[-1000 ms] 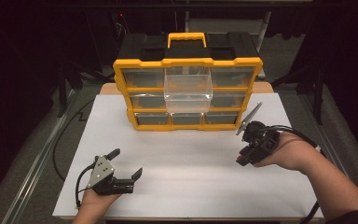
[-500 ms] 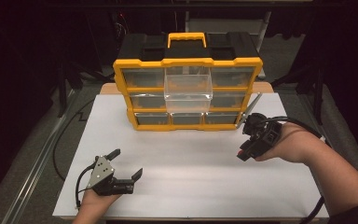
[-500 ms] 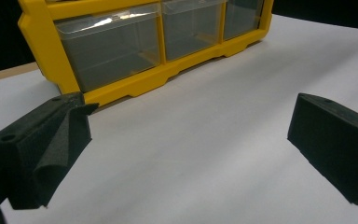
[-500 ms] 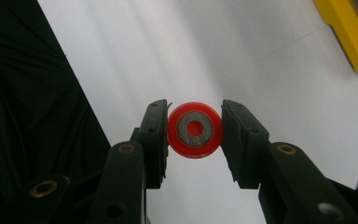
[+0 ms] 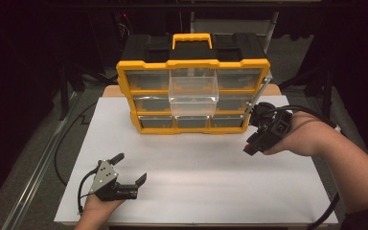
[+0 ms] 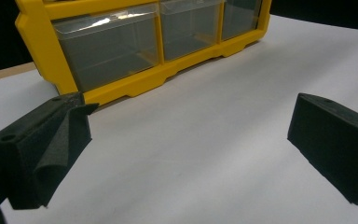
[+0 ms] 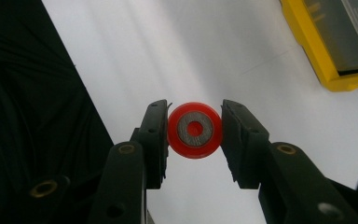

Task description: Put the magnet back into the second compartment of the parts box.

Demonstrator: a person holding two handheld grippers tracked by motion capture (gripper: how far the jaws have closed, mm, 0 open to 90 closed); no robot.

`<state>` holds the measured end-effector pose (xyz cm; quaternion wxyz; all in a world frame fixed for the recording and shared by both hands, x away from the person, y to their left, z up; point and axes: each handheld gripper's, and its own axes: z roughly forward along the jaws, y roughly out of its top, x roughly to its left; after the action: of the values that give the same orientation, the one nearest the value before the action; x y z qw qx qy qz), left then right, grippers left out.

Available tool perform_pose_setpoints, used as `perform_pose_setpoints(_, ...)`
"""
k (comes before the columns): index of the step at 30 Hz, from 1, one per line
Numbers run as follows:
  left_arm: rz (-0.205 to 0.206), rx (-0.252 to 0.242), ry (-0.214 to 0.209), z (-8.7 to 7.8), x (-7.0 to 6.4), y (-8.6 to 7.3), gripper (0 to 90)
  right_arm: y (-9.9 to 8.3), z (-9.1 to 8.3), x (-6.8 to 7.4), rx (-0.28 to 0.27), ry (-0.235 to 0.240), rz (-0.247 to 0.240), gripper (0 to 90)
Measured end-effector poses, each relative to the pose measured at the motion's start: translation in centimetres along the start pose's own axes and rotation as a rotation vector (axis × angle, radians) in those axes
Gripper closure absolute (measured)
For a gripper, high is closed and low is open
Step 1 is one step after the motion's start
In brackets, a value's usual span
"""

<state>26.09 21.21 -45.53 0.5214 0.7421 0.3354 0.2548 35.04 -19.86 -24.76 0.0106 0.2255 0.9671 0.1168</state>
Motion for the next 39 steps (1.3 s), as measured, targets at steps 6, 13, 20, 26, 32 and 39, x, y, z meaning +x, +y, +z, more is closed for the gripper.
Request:
perform_pose_setpoints(6, 0.001, 0.0, -0.002, 0.0, 0.0, 0.0, 0.6, 0.6, -1.1, 0.1, 0.012, 0.012, -0.009, 64.4)
perform_pose_setpoints(13, 0.005, 0.002, -0.003, 0.1, -0.1, 0.0, 0.6, 1.4, -2.1, 0.0, 0.012, -0.008, -0.018, 64.5)
perform_pose_setpoints(20, 0.005, 0.001, -0.006, 0.1, -0.1, 0.0, 0.6, 2.3, -3.5, 0.1, -0.001, -0.019, -0.027, 64.5)
perform_pose_setpoints(26, 0.001, -0.004, -0.01, 0.0, -0.1, 0.0, 0.6, 3.1, -4.4, 0.0, -0.008, -0.023, -0.033, 64.5)
perform_pose_setpoints(32, 0.006, -0.002, -0.012, 0.0, -0.1, 0.0, 0.7, 4.0, -5.6, 0.2, -0.012, -0.036, -0.041, 64.5)
perform_pose_setpoints(39, 0.005, -0.005, -0.011, 0.0, -0.1, 0.0, 0.8, 4.9, -6.6, 0.4, -0.022, -0.048, -0.052, 64.5)
